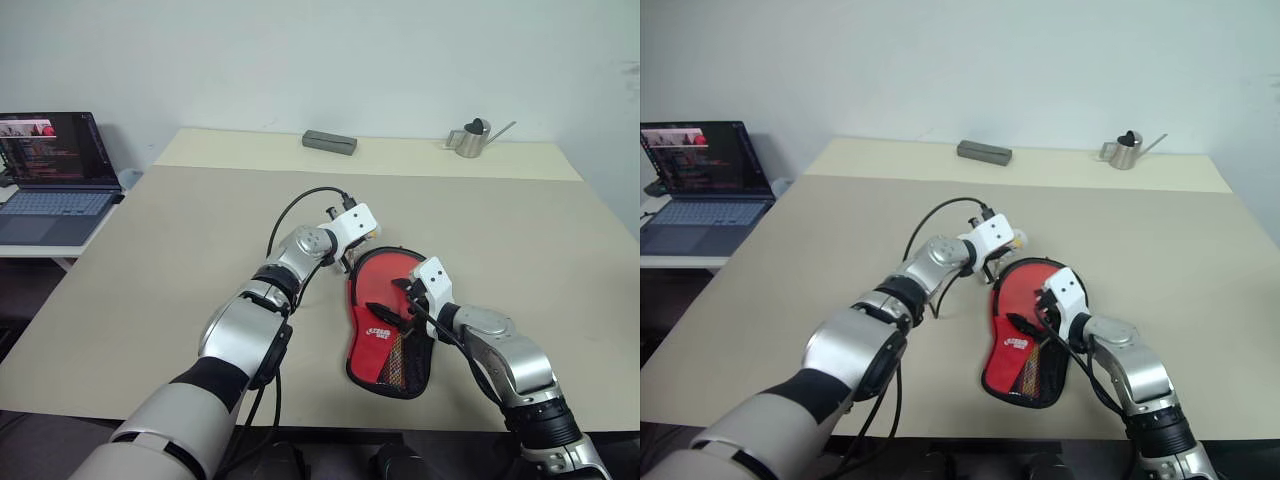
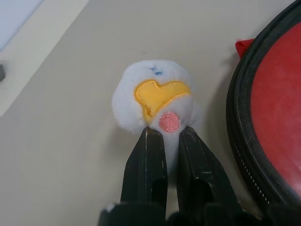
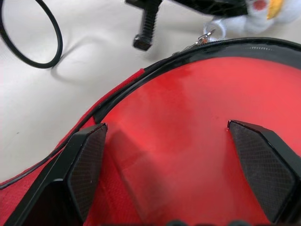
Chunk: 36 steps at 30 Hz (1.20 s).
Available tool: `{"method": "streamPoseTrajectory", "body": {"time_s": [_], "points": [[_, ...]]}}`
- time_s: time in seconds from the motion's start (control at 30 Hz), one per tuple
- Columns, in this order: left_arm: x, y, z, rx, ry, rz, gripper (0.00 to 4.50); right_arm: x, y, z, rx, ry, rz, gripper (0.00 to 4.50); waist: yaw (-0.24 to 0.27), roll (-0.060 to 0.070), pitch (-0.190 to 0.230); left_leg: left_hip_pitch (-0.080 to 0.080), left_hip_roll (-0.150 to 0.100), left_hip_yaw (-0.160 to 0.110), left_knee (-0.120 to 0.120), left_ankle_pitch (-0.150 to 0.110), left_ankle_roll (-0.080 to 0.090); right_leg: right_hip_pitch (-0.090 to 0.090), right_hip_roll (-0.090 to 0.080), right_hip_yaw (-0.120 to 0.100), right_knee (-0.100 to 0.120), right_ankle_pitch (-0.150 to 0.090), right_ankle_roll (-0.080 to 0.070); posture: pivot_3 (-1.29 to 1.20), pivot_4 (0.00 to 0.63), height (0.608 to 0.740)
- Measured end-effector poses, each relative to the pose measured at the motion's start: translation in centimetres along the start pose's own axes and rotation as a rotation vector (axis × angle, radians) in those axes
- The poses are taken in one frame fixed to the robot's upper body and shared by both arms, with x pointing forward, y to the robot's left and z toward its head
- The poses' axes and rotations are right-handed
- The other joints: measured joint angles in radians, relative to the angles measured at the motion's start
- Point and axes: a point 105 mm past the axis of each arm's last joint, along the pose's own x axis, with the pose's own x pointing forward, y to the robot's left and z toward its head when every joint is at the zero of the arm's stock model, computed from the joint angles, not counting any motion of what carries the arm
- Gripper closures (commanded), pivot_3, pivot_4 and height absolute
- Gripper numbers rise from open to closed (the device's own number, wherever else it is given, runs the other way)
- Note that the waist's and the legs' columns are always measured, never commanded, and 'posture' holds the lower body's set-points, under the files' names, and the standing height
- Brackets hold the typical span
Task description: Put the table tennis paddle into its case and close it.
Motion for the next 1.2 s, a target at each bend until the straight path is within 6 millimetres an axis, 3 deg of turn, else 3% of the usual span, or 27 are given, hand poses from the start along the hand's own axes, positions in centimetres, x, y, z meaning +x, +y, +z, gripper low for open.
{"method": "streamPoseTrajectory", "body": {"time_s": [0.2,0.57,0.97,1.2], "points": [[0.4,0.5,1.8,0.053,-0.034,0.056,4.50,-0.1,0.2,0.0,0.003,0.004,0.002,0.00,-0.001,0.000,0.000,0.000,0.000,0.000,0.000,0.000,0.000,0.000,0.000,0.000,0.000,0.000,0.000,0.00,0.150,0.740],[0.4,0.8,1.6,0.079,-0.018,0.110,4.50,-0.1,0.3,0.0,0.012,0.006,-0.014,0.00,-0.001,0.000,0.000,0.000,0.000,0.000,0.000,0.000,0.000,0.000,0.000,0.000,0.000,0.000,0.000,0.00,0.150,0.740],[1.3,-0.4,2.6,0.062,-0.018,0.112,4.50,-0.8,1.4,-0.4,0.029,0.013,-0.020,0.00,-0.001,0.000,0.000,0.000,0.000,0.000,0.000,-0.001,0.000,0.000,0.000,0.000,0.000,0.000,0.000,0.00,0.150,0.740],[0.3,1.4,1.6,0.006,-0.024,0.134,4.50,-0.7,1.4,-0.3,0.039,0.010,-0.014,0.00,-0.003,0.000,0.000,0.000,0.000,0.000,0.000,-0.001,0.000,0.000,0.000,0.000,0.000,0.000,0.000,0.00,0.150,0.740]]}}
